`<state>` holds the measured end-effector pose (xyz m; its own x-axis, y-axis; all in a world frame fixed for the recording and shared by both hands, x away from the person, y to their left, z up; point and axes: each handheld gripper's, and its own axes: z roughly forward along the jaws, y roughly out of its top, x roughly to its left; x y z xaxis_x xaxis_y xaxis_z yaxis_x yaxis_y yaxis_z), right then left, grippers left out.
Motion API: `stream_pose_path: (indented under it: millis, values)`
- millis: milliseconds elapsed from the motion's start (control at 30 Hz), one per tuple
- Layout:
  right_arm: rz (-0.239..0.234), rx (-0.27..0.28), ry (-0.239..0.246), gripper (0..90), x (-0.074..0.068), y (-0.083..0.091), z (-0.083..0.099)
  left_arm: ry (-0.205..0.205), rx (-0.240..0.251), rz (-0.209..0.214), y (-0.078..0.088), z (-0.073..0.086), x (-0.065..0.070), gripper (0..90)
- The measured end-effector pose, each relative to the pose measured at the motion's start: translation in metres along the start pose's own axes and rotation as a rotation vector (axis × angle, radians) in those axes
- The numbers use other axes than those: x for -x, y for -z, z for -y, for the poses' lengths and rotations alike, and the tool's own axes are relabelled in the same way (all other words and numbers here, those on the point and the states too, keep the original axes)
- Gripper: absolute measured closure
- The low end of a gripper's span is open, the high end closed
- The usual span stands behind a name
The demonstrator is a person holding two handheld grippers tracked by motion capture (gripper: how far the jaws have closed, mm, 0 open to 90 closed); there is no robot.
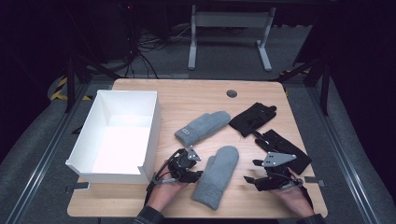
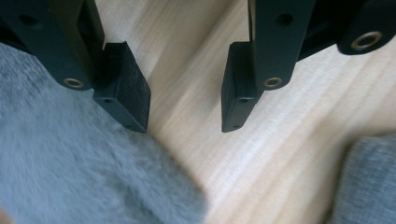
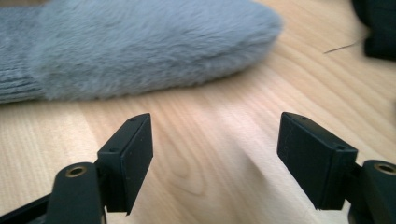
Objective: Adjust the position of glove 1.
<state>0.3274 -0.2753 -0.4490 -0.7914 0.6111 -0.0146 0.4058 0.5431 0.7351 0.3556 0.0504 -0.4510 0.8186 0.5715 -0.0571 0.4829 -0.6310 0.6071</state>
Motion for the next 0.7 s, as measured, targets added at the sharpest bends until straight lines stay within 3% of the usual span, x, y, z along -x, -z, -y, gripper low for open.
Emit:
stream_pose_path:
  millis: [233, 367, 467, 600, 700]
  values:
    - [0.042, 0.015, -0.06, 20.3, 0.022, -0.002, 0.007, 0.018, 0.001, -0.011, -0.004, -0.001, -0.002, 49.1]
    - [0.093, 0.017, -0.051, 18.8, 0.025, -0.002, 0.005, 0.026, 0.021, -0.028, -0.004, -0.006, -0.003, 43.4]
    - [0.088, 0.022, -0.045, 16.7, 0.026, -0.004, 0.005, 0.027, 0.029, -0.051, -0.005, -0.011, -0.007, 36.8]
    - [0.069, 0.012, -0.034, 12.7, 0.028, -0.009, 0.005, 0.056, 0.054, -0.046, -0.004, -0.017, -0.014, 30.5]
    - [0.053, -0.008, -0.004, 4.7, 0.027, -0.013, 0.01, 0.063, 0.066, -0.08, -0.005, -0.028, -0.02, 23.6]
